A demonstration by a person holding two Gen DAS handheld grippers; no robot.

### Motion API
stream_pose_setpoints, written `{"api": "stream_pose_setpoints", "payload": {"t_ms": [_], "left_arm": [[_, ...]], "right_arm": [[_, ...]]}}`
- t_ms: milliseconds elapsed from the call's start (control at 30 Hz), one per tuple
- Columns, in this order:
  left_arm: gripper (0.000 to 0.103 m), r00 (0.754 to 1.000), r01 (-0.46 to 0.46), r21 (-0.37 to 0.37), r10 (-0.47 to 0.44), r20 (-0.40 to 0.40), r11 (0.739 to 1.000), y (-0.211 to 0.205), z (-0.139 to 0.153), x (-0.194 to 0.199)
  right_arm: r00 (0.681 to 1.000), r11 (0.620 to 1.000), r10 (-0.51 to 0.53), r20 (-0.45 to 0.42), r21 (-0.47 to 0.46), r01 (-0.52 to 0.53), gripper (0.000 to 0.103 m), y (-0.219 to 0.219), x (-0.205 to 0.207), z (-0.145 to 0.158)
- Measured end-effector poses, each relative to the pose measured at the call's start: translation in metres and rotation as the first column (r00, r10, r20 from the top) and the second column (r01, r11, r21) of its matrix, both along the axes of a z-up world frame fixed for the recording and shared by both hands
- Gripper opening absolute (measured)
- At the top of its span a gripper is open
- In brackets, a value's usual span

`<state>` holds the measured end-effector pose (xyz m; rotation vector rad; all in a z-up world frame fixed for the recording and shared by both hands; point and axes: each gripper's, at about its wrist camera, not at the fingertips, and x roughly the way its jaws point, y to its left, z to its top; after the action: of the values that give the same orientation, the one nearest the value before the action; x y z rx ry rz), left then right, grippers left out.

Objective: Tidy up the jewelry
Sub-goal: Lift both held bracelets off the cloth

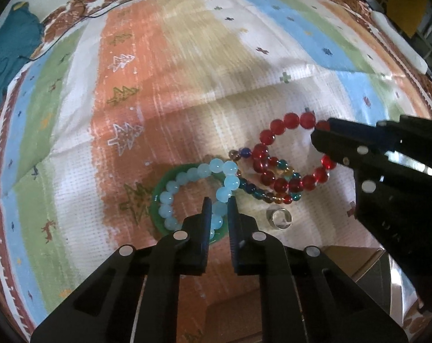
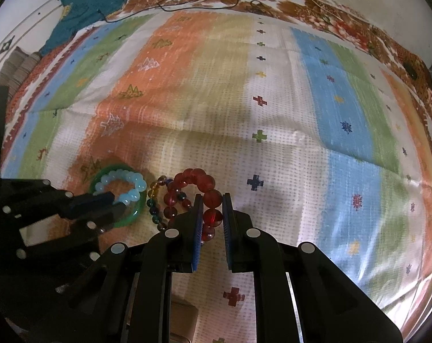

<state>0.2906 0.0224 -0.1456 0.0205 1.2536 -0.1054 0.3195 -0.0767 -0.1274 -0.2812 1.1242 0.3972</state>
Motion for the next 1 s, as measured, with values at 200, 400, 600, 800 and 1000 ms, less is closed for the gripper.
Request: {"api": "stream_pose_setpoints", "payload": {"t_ms": [200, 400, 600, 800, 1000], "left_arm": [[0.011, 1.000, -0.012, -0.004, 0.012, 0.026, 1.000, 0.002, 0.010, -0.001], [0.010, 0.996, -0.041, -0.020, 0.043, 0.073, 0.999, 0.005, 0.031, -0.005], [0.010, 0.989, -0.085, -0.030, 0.088, 0.121, 0.996, 0.010, 0.053, -0.014], [0.010, 0.985, -0.099, -0.052, 0.105, 0.134, 0.994, 0.016, 0.063, -0.022], [0.010, 0.981, -0.113, -0.057, 0.120, 0.153, 0.992, 0.019, 0.074, -0.032]], "right_arm": [[1.000, 1.000, 0.004, 0.010, -0.002, -0.004, 0.014, 0.000, -0.004, 0.002], [0.999, 1.000, 0.004, 0.040, 0.008, -0.004, 0.014, 0.000, -0.010, 0.014], [0.997, 1.000, 0.014, 0.072, 0.021, -0.015, 0.014, 0.001, -0.018, 0.028], [0.996, 1.000, 0.015, 0.087, 0.025, -0.018, 0.014, -0.002, -0.025, 0.035], [0.994, 1.000, 0.018, 0.107, 0.021, -0.021, 0.014, -0.007, -0.036, 0.043]]}}
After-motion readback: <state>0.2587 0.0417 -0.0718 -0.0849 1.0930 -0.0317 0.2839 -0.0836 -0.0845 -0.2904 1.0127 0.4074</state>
